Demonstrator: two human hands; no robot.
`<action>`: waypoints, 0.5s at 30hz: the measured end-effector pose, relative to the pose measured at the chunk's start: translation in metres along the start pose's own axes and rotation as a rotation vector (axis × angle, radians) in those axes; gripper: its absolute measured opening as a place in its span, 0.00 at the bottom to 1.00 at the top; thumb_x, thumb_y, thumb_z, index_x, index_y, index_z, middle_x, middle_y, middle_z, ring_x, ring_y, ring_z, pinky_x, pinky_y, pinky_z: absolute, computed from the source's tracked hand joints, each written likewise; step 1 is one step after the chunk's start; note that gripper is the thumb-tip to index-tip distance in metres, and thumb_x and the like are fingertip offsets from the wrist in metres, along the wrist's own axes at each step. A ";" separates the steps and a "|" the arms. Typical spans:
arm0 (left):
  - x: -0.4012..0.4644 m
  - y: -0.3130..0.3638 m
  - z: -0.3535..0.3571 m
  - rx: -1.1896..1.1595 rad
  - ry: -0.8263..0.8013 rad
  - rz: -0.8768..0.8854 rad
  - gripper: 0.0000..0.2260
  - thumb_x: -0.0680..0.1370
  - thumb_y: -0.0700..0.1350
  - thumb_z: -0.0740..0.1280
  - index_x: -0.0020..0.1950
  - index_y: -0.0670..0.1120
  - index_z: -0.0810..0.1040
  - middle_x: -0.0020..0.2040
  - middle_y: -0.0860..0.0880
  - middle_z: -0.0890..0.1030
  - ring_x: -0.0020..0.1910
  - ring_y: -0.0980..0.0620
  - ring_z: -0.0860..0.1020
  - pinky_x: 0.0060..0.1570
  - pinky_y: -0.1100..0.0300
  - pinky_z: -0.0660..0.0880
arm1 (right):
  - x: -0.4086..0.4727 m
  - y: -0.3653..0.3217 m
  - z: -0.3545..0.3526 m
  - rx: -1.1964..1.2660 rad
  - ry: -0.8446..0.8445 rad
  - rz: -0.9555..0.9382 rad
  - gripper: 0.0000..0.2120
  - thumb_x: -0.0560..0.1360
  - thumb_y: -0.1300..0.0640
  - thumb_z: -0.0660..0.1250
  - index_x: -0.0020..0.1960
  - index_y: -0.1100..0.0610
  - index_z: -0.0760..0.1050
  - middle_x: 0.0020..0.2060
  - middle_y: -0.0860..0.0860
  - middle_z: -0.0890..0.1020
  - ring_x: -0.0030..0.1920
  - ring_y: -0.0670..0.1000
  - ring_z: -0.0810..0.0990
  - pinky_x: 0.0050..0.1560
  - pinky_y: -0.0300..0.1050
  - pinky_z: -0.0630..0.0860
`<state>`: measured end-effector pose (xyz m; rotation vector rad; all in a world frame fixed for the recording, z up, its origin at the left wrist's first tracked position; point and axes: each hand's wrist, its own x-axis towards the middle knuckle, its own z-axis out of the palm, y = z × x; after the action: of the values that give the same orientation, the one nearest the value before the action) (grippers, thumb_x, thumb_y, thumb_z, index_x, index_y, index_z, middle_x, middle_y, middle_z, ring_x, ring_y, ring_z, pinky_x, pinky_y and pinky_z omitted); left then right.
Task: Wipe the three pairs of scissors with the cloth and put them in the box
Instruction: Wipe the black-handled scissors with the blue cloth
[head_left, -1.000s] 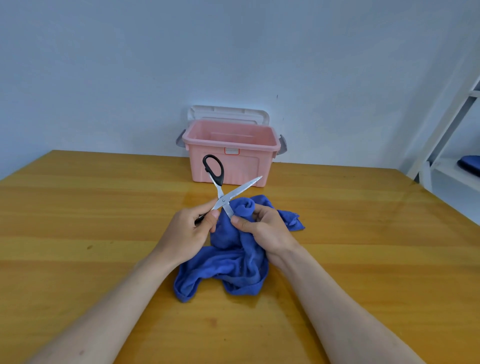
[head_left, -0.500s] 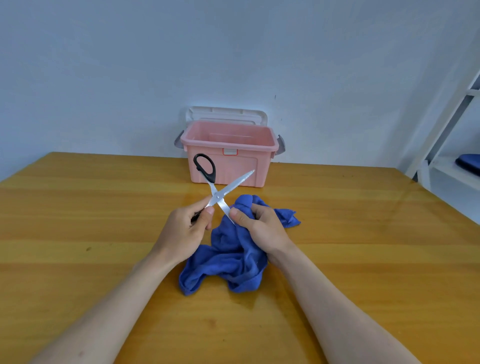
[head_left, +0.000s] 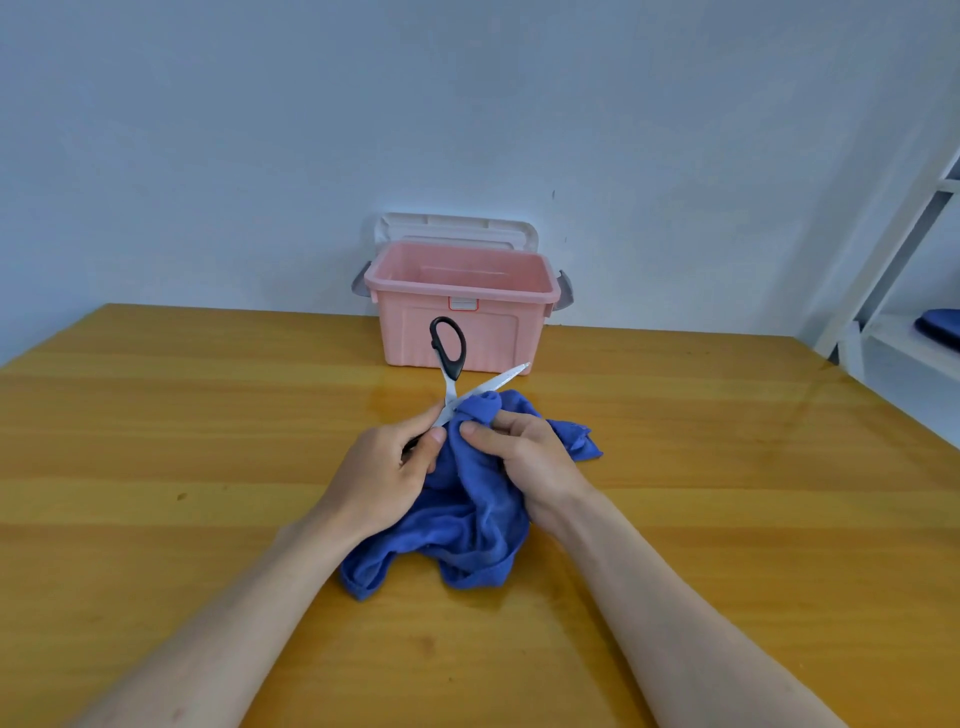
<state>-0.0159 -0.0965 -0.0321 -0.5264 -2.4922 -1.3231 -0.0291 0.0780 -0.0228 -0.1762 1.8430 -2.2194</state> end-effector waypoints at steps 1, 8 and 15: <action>0.000 0.001 0.000 0.003 -0.004 0.017 0.16 0.83 0.47 0.59 0.70 0.58 0.66 0.32 0.55 0.77 0.32 0.60 0.75 0.34 0.70 0.69 | 0.000 0.001 0.001 0.012 0.010 0.003 0.10 0.78 0.63 0.67 0.57 0.67 0.80 0.52 0.62 0.84 0.55 0.58 0.84 0.59 0.49 0.79; -0.001 0.004 -0.004 -0.033 -0.032 0.064 0.13 0.82 0.47 0.59 0.66 0.56 0.73 0.32 0.57 0.76 0.32 0.59 0.74 0.34 0.68 0.69 | -0.005 -0.005 0.002 0.018 0.008 0.011 0.06 0.76 0.64 0.69 0.51 0.65 0.81 0.43 0.57 0.85 0.47 0.53 0.85 0.49 0.42 0.80; -0.001 0.003 -0.005 -0.041 0.016 0.072 0.14 0.82 0.46 0.60 0.67 0.54 0.73 0.32 0.56 0.76 0.33 0.58 0.75 0.37 0.69 0.71 | 0.000 -0.009 0.004 -0.236 0.105 -0.084 0.14 0.76 0.57 0.72 0.50 0.70 0.79 0.43 0.62 0.84 0.45 0.58 0.84 0.52 0.56 0.81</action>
<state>-0.0132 -0.0991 -0.0281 -0.6066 -2.4139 -1.3480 -0.0289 0.0753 -0.0131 -0.1864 2.1920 -2.0950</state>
